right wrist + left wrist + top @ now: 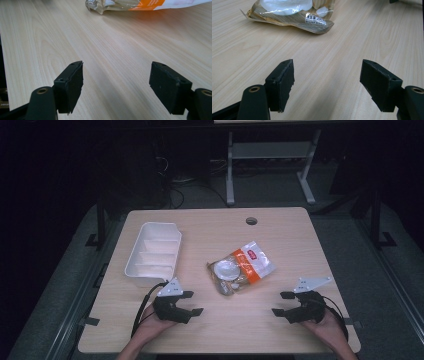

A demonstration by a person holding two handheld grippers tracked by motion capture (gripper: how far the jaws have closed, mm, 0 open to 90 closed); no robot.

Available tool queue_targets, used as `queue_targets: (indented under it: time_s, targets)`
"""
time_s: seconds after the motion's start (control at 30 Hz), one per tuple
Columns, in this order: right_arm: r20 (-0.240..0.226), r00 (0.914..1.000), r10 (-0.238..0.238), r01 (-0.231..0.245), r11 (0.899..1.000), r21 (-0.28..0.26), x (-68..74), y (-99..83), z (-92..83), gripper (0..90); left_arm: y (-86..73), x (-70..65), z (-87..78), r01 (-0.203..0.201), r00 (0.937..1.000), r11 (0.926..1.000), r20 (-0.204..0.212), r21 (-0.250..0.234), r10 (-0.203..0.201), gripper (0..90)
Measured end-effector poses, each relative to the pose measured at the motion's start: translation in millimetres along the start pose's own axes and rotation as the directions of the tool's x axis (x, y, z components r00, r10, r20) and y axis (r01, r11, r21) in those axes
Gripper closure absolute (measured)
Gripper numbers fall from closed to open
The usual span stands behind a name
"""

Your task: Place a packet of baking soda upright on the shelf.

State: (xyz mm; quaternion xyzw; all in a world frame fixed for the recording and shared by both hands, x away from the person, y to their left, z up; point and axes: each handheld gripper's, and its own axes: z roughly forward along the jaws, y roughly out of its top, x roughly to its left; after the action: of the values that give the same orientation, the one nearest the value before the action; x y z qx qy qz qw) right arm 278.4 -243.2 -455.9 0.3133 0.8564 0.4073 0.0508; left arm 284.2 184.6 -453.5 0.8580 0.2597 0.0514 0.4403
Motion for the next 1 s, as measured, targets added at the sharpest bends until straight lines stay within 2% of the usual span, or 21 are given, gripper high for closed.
queue_targets:
  time_s: [0.23, 0.37, 0.53, 0.73, 0.77, 0.8, 1.0]
  targets:
    - [-0.007, 0.9999, 0.015, -0.015, 1.0, -0.023, -1.2, 2.1, -1.4, 26.3, 2.1, -0.7, 1.3, 0.0, 1.0, 1.0, -0.004, 0.001, 0.0, 27.6]
    - [-0.006, 0.9997, 0.022, -0.022, 0.999, -0.034, -3.2, 5.1, -1.3, 26.3, 8.6, 1.6, 2.1, 0.033, 0.9993, 0.9993, 0.018, -0.021, -0.032, 35.0]
    - [0.005, 0.9989, 0.046, -0.046, 0.998, -0.042, -6.8, 6.8, -2.1, 26.4, 25.4, 6.1, 5.6, 0.052, 0.9987, 0.9982, 0.007, -0.03, -0.051, 43.4]
    - [0.035, 0.9967, 0.073, -0.071, 0.997, -0.042, -13.3, 8.5, -2.9, 26.8, 45.0, 15.6, 20.4, 0.062, 0.9981, 0.9981, -0.005, -0.007, -0.062, 55.0]
    - [0.04, 0.9954, 0.088, -0.086, 0.995, -0.049, -15.5, 9.7, -4.2, 26.7, 48.5, 17.1, 22.7, 0.058, 0.9983, 0.9983, -0.011, -0.005, -0.058, 62.1]
    - [0.044, 0.9947, 0.093, -0.09, 0.994, -0.054, -16.8, 10.7, -4.9, 26.7, 52.1, 18.6, 24.7, 0.048, 0.9987, 0.9988, -0.015, -0.003, -0.048, 64.4]
    - [0.058, 0.9895, 0.133, -0.128, 0.989, -0.069, -23.2, 18.3, -6.4, 26.6, 77.3, 27.5, 42.0, 0.039, 0.9982, 0.9988, -0.048, 0.031, -0.037, 71.6]
